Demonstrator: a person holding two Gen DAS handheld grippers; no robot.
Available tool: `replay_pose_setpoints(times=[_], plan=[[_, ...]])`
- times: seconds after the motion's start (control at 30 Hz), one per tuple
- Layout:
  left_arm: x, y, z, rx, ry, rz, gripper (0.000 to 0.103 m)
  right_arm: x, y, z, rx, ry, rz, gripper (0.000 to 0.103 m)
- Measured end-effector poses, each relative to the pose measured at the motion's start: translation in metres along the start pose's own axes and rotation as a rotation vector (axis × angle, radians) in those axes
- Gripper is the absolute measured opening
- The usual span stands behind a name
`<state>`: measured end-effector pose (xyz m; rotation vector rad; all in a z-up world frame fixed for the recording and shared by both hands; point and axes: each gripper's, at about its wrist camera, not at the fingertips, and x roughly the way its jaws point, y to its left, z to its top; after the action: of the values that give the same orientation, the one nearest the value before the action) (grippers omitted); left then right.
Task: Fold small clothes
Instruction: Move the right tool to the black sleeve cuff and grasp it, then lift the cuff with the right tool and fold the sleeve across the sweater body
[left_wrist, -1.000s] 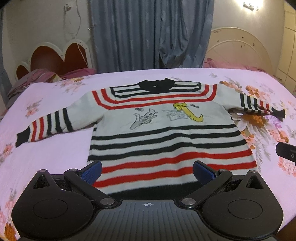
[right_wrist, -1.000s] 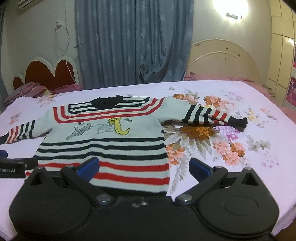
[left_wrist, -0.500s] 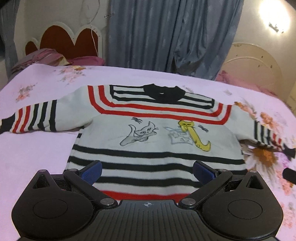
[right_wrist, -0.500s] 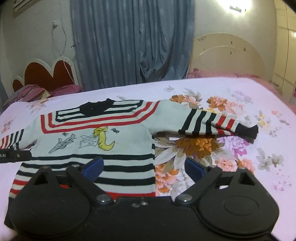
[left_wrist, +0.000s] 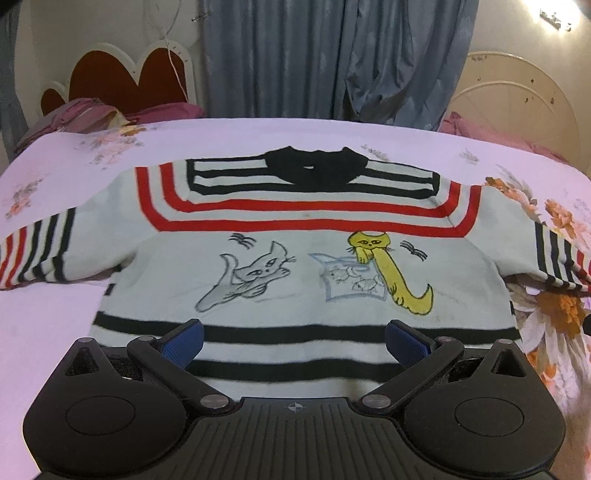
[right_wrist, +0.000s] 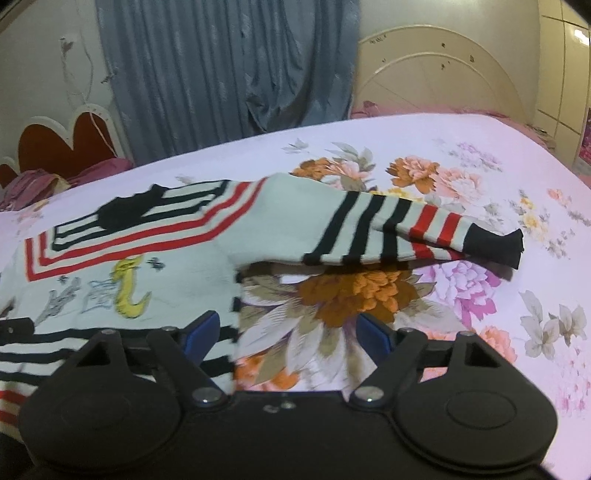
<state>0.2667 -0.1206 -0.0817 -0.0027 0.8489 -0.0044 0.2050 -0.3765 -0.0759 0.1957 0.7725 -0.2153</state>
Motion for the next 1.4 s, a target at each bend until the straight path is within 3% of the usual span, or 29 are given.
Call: replay_pose_setpoints(times=[0.43, 0.97, 1.07, 1.13, 1.3, 1.4], plan=[[0.036, -0.016, 0.011, 0.006, 0.033, 0.027, 0.103, 0.065, -0.094, 0.017, 0.232, 0.068, -0.089, 0.074], [0.059, 0.012, 0.017, -0.033, 0.059, 0.105, 0.103, 0.103, -0.155, 0.045, 0.477, -0.036, -0.089, 0.074], [0.062, 0.015, 0.02, -0.03, 0.051, 0.107, 0.103, 0.105, -0.166, 0.049, 0.53, -0.062, -0.117, 0.058], [0.064, 0.016, 0.022, -0.031, 0.054, 0.105, 0.103, 0.106, -0.171, 0.05, 0.551, -0.076, -0.153, 0.033], [0.066, 0.024, 0.025, -0.047, 0.056, 0.061, 0.103, 0.105, -0.171, 0.05, 0.544, -0.108, -0.164, 0.019], [0.065, 0.03, 0.026, -0.069, 0.055, 0.045, 0.103, 0.098, -0.157, 0.055, 0.49, -0.149, -0.168, 0.016]])
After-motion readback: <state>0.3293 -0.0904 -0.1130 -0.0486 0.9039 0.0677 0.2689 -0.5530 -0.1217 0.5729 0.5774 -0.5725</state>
